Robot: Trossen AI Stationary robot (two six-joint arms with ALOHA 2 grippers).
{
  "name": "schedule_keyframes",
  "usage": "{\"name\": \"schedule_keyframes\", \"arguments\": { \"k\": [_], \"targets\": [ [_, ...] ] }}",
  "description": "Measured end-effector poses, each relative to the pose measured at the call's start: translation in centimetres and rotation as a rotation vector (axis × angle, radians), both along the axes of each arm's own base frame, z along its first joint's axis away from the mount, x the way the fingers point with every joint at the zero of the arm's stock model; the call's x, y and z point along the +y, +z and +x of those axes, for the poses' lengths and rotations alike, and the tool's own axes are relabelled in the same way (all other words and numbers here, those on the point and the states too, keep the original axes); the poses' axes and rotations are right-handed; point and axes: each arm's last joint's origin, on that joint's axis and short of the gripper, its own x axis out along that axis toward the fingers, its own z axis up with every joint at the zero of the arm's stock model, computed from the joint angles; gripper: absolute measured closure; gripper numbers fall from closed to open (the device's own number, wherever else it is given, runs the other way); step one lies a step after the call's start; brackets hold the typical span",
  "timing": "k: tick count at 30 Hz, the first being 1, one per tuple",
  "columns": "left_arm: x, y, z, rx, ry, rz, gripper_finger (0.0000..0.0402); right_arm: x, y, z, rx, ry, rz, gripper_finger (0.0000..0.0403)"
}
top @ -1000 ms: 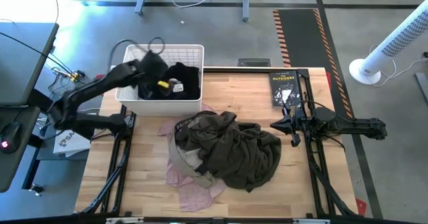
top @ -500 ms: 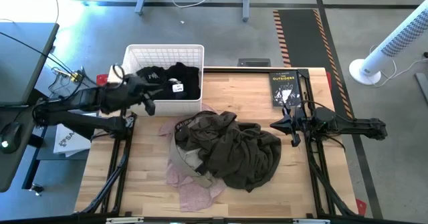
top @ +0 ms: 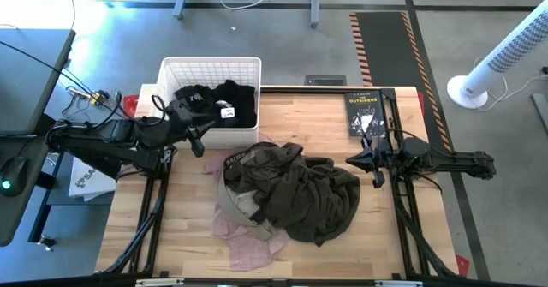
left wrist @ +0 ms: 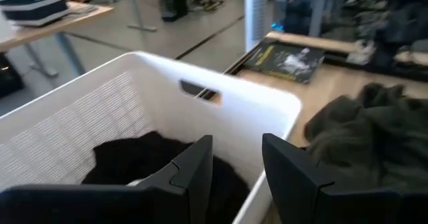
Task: Sort clothes
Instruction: Put the gray hoodie into the white laundry bin
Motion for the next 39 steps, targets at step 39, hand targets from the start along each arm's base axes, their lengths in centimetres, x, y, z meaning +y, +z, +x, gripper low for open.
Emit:
{"name": "schedule_keyframes", "arguments": {
  "k": [39],
  "targets": [
    [-0.3, 0.2, 0.3, -0.002, -0.132, -0.002, 0.0273, -0.5, 1.8, -0.2, -0.169, -0.154, 0.299, 0.0402]
  ]
}}
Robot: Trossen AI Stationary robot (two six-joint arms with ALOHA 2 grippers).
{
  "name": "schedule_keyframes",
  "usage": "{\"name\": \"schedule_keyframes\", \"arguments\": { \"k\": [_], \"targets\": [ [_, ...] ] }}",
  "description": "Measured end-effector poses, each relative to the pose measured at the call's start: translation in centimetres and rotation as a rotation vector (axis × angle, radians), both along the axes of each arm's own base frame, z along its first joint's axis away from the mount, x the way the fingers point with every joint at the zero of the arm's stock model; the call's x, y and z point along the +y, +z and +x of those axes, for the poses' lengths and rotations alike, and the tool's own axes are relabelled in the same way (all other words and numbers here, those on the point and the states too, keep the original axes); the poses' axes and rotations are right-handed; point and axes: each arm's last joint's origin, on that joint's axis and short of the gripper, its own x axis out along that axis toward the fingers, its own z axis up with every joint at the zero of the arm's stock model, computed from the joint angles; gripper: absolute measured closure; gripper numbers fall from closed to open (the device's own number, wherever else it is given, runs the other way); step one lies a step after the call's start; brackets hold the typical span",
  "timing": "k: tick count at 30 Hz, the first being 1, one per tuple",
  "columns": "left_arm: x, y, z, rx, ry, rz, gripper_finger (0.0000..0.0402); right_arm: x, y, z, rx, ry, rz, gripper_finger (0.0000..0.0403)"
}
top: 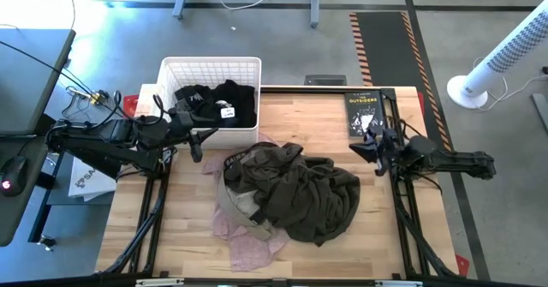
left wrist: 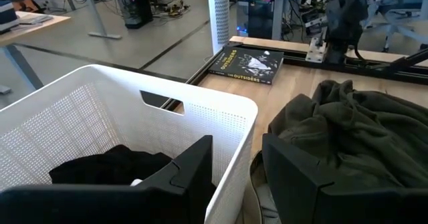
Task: Sort clothes
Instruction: Put the gray hoodie into the white laundry bin
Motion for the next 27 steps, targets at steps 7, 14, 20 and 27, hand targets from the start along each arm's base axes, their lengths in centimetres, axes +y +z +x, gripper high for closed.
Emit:
{"name": "schedule_keyframes", "arguments": {
  "k": [7, 14, 20, 27],
  "targets": [
    [0.0, 0.0, 0.0, 0.001, 0.006, 0.005, 0.0273, 0.7, 2.9, -0.8, -0.308, 0.108, -0.165, 0.0402],
    [0.1, 0.0, 0.0, 0.007, 0.019, 0.025, 0.0273, 2.6, 4.8, -0.7, -0.591, 0.229, -0.467, 0.0402],
    [0.1, 0.1, 0.0, 0.003, 0.033, 0.036, 0.0273, 5.2, 6.4, 1.2, -0.717, 0.326, -0.647, 0.0402],
    [0.1, 1.3, -0.1, -0.060, 0.011, 0.136, 0.0273, 9.1, 12.4, 9.0, -0.482, 0.191, -0.659, 0.0402]
  ]
}}
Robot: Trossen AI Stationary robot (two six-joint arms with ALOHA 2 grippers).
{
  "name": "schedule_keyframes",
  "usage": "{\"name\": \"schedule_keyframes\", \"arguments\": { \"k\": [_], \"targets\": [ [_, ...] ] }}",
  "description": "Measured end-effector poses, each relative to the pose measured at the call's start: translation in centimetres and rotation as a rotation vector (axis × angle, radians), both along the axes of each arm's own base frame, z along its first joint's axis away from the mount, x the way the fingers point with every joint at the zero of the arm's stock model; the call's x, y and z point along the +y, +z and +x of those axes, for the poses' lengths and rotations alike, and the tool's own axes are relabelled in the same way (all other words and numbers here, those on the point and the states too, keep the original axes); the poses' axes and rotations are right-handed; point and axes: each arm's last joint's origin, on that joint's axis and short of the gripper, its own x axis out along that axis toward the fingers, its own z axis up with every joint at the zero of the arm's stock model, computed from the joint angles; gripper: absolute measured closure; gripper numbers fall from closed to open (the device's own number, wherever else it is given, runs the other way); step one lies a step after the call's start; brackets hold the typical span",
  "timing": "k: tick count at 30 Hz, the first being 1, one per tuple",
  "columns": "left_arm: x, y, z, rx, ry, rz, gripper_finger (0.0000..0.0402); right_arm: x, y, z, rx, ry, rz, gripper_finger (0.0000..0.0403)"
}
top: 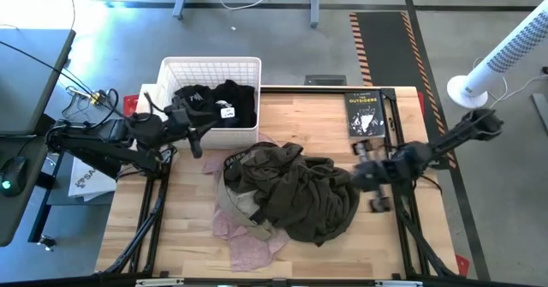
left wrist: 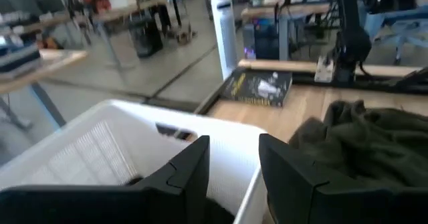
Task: Sort clothes
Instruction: Put the gray hoodie into the white laundry bin
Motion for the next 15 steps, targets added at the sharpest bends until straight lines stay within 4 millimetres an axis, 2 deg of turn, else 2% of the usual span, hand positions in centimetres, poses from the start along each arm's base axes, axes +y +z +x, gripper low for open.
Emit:
{"name": "schedule_keyframes", "arguments": {
  "k": [3, 7, 10, 15],
  "targets": [
    [0.0, 0.7, -0.3, -0.050, -0.007, 0.030, 0.0273, 1.3, 2.7, 3.9, 0.182, -0.088, 0.032, 0.0402],
    [0.0, 1.0, -1.0, -0.082, -0.015, 0.014, 0.0273, 1.6, 5.3, 8.5, 0.575, -0.316, 0.073, 0.0402],
    [0.0, 1.0, -1.6, -0.094, -0.037, -0.014, 0.0273, 0.7, 6.2, 11.0, 0.860, -0.503, 0.141, 0.0398],
    [0.0, 1.0, -2.1, -0.098, -0.052, -0.027, 0.0273, -0.4, 6.1, 14.4, 1.246, -0.575, 0.234, 0.0347]
  ]
}}
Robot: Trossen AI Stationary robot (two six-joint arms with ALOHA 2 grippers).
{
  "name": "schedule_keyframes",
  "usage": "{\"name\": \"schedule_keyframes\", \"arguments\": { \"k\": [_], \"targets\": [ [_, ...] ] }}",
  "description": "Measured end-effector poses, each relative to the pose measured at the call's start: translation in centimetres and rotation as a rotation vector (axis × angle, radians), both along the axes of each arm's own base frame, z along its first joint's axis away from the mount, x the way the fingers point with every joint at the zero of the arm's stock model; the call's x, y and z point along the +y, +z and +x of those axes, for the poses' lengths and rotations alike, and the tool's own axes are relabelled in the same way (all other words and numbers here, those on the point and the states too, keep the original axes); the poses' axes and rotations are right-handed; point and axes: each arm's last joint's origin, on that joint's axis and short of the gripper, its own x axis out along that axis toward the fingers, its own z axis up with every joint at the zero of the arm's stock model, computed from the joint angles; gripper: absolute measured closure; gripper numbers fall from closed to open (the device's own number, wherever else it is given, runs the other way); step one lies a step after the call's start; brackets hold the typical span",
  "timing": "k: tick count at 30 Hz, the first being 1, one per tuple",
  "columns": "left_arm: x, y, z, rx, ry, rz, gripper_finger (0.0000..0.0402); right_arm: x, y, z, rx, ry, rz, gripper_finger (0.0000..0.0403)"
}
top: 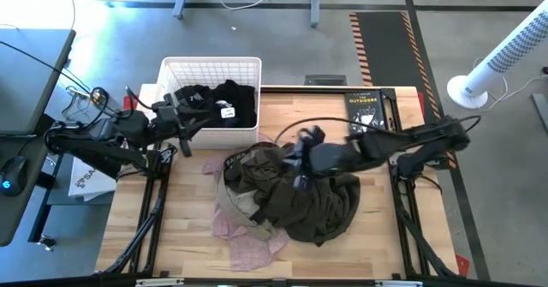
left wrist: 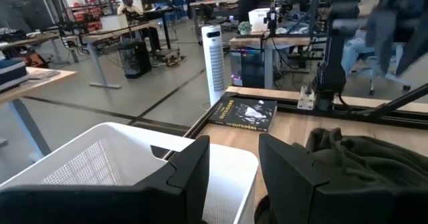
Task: Sort clothes
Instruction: Put the gray hoodie into the white laundry bin
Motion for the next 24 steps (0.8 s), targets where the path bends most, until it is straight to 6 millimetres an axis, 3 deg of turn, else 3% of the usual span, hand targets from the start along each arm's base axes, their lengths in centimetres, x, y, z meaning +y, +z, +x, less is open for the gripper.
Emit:
{"name": "schedule_keyframes", "arguments": {
  "k": [6, 13, 18, 24],
  "targets": [
    [0.0, 0.0, -0.2, -0.001, -0.003, -0.001, 0.0273, 0.0, -2.4, 2.6, 0.350, -0.022, 0.090, 0.0234],
    [-0.1, -0.1, -0.2, 0.001, -0.033, -0.022, 0.0273, -1.9, -8.5, 4.2, 0.670, -0.099, 0.100, 0.0114],
    [-0.1, -0.2, -0.2, 0.014, -0.031, -0.027, 0.0273, -3.5, -14.1, 4.9, 0.782, -0.123, 0.208, 0.0076],
    [-0.1, -0.4, -0.2, 0.023, -0.033, -0.041, 0.0273, -3.6, -22.0, 4.6, 0.794, -0.061, 0.353, 0.0071]
  ]
}}
